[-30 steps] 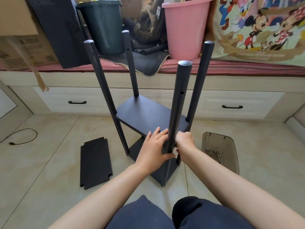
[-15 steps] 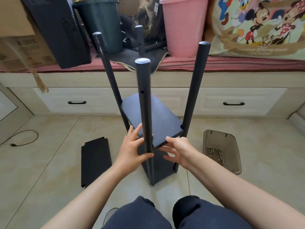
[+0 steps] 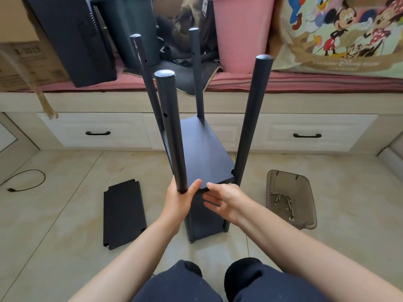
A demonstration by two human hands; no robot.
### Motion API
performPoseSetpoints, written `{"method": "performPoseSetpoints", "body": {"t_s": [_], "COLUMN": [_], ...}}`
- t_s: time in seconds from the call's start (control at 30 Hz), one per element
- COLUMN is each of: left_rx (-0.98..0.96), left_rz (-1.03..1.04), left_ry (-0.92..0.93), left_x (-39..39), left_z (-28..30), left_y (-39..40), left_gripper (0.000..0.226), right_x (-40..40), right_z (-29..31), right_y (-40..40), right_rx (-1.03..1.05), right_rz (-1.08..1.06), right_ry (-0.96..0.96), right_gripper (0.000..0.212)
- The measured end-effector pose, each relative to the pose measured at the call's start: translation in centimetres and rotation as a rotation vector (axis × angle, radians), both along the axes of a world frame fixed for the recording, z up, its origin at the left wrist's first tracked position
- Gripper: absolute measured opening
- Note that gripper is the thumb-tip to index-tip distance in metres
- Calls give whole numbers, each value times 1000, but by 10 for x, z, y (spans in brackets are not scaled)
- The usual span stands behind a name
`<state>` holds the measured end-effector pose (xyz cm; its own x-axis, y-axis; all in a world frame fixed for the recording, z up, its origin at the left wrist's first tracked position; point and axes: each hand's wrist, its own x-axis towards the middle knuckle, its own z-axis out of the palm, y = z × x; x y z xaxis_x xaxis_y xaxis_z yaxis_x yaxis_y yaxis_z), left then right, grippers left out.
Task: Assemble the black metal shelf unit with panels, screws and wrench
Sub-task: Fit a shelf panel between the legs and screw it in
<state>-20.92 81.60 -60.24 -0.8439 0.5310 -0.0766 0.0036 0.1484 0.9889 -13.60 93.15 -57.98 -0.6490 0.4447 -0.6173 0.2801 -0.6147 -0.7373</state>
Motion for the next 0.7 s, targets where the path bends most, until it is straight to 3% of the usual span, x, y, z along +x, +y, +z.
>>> {"method": "performPoseSetpoints", "body": {"t_s": [0.2, 0.33, 0.4, 0.5, 0.57, 0.7], "left_rx": [57, 72, 75, 72, 74, 68], "left_rz": [91, 74, 62, 50, 41, 7], "left_ry": [-44, -70, -73, -65, -61, -47], "left_x": [-5, -6, -6, -7, -8, -13], "left_z": [-12, -10, -9, -9, -9, -8], "left_y": [1, -2, -2, -2, -3, -11], "left_gripper": [47, 62, 63, 67, 68, 71], "right_x": [23, 46, 51, 50, 45, 40], "right_z": [1, 1, 6, 23, 33, 40], "right_y": [22, 57, 71, 83, 83, 81], "right_rx": [61, 474, 701, 852, 867, 932], "right_rz": [193, 162, 174, 430, 587, 698], "right_ry": [-32, -189, -167, -39, -15, 17], "right_gripper": [24, 19, 28, 61, 69, 62]}}
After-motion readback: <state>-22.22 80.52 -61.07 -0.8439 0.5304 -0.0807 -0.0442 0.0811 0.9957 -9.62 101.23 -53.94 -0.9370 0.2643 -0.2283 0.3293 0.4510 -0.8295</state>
